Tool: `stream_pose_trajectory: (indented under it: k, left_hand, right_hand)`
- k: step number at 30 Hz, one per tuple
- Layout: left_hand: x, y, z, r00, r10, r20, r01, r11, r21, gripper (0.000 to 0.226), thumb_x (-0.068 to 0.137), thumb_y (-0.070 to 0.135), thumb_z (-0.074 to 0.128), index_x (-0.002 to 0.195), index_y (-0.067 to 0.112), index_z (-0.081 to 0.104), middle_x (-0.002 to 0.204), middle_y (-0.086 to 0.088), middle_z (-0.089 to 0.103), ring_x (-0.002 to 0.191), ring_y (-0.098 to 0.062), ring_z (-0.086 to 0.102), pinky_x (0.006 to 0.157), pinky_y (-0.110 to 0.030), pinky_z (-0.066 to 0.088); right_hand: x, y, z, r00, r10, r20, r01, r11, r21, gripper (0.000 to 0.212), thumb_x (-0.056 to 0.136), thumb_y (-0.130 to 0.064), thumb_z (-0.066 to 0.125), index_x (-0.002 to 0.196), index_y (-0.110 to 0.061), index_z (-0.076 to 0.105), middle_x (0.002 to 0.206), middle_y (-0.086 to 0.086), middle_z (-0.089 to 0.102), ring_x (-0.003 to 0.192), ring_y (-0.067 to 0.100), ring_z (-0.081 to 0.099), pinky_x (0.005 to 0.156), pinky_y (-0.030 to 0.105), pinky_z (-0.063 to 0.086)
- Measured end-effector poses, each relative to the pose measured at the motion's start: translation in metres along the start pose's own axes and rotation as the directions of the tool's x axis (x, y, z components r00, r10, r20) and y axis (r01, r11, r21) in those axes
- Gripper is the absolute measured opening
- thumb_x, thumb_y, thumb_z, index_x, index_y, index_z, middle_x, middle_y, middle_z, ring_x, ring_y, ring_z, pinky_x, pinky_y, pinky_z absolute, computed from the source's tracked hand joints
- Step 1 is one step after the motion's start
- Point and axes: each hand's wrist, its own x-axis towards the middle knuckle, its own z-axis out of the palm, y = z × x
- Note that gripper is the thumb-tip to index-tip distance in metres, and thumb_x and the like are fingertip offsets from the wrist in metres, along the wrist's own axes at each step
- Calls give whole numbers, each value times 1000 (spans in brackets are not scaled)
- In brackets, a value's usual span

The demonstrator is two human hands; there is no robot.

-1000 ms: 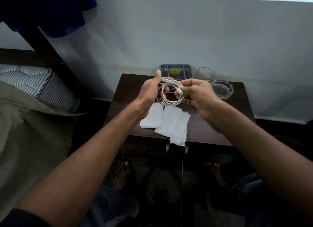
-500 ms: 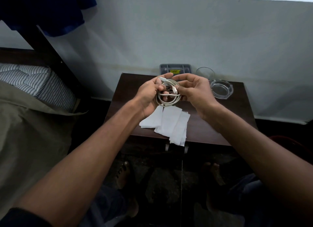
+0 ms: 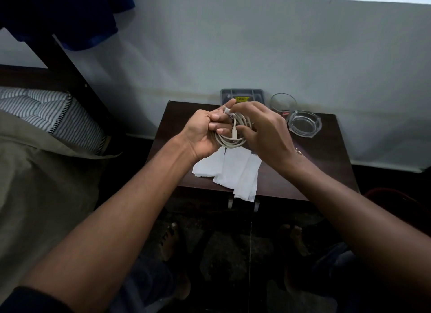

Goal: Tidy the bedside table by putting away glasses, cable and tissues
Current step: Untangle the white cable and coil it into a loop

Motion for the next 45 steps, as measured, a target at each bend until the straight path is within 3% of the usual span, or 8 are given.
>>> stream_pose_trajectory:
  k: [6,11,16,22,27,35,41,45]
  left_hand:
    - [1,2,-4,997,-11,-76,20,992,121,46,105,-3,20,116,7,63,52,8,40,34,-3,33,39,-15,37]
    - [6,-11,0,942,305,-139,-142,739,658,40,115,12,29,105,15,68,54,11,42,40,-1,30,44,-17,33]
    - [5,-13,-8,832,532,159,-296,183,938,29,115,22,38,129,18,63,63,13,54,54,-1,48,53,-20,44]
    - [3,-12,-17,828,437,351,-286,-209,935,34,108,14,48,133,30,63,96,-3,76,88,-25,75,83,-50,62]
    - [3,-10,-19,781,508,362,-180,-373,910,26,102,7,50,117,22,65,100,2,75,88,-17,73,77,-43,62]
    - [9,-19,-20,707,656,264,-137,-239,961,20,106,7,51,118,17,63,98,0,74,85,-16,70,68,-28,54]
    - [9,-4,-21,750,654,103,-195,69,978,17,111,25,53,112,20,69,70,9,65,65,-9,66,76,-32,59]
    - [9,-4,-21,819,566,98,-118,-1,993,17,110,26,52,120,22,66,89,3,74,83,-14,73,90,-43,61]
  right_hand:
    - [-1,4,8,982,-171,-77,165,983,-81,22,95,7,64,105,-6,78,115,11,76,104,31,74,81,42,61]
    - [6,-2,12,964,216,-155,-185,964,190,7,96,-5,69,98,-5,76,92,5,80,83,24,75,75,46,60]
    - [19,-13,-4,583,725,367,-618,102,780,8,97,3,64,105,4,65,86,21,76,70,30,76,69,40,67]
    - [17,-1,1,404,655,638,-613,-323,721,15,97,8,57,110,9,64,97,23,74,79,28,76,74,34,68]
    - [15,-4,13,381,629,678,-694,-290,659,30,102,5,54,128,14,66,109,19,74,92,26,73,88,38,66]
    - [4,-17,34,521,665,535,-850,345,400,36,109,-15,44,87,-20,72,100,4,71,95,20,58,87,38,49]
    - [12,-6,20,596,561,574,-798,336,500,31,112,-6,46,118,-2,76,98,12,74,91,23,69,91,39,58]
    - [13,-6,18,512,638,575,-835,210,509,27,110,-11,52,118,4,72,93,12,75,87,25,70,87,42,62]
